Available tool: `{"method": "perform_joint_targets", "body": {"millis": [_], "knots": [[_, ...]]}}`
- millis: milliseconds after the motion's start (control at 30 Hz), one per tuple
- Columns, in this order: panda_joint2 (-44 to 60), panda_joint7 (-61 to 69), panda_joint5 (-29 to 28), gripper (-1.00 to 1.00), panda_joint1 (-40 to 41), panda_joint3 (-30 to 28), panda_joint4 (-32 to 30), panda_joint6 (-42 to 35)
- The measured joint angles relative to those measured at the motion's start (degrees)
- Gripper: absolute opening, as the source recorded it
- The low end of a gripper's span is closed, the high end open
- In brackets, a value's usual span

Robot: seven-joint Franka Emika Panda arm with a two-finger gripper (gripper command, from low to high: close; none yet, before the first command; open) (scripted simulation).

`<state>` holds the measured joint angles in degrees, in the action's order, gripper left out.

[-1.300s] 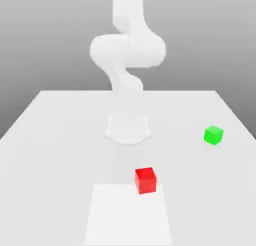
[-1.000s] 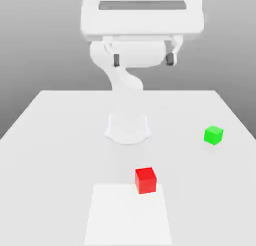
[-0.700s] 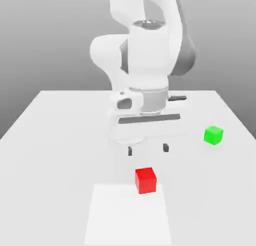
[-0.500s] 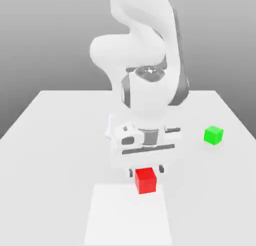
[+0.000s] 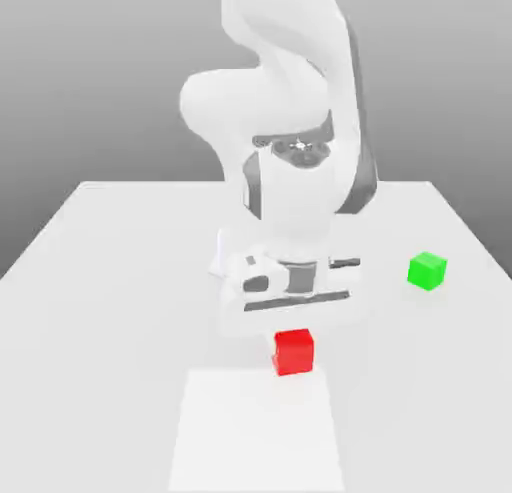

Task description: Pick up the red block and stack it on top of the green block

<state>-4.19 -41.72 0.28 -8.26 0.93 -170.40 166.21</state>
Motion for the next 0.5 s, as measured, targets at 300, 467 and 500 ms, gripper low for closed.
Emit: {"method": "perform_joint_targets", "body": {"millis": [300,467,500], "knots": [[-6.7,15.2,3.2,-1.00,-13.6,4.2,0.2,-6.5],[-8.2,26.0,5.2,-1.00,-23.6,7.1,0.7,-8.3],[-8.5,28.1,5.6,-1.00,-25.6,7.7,0.8,-8.7]]}}
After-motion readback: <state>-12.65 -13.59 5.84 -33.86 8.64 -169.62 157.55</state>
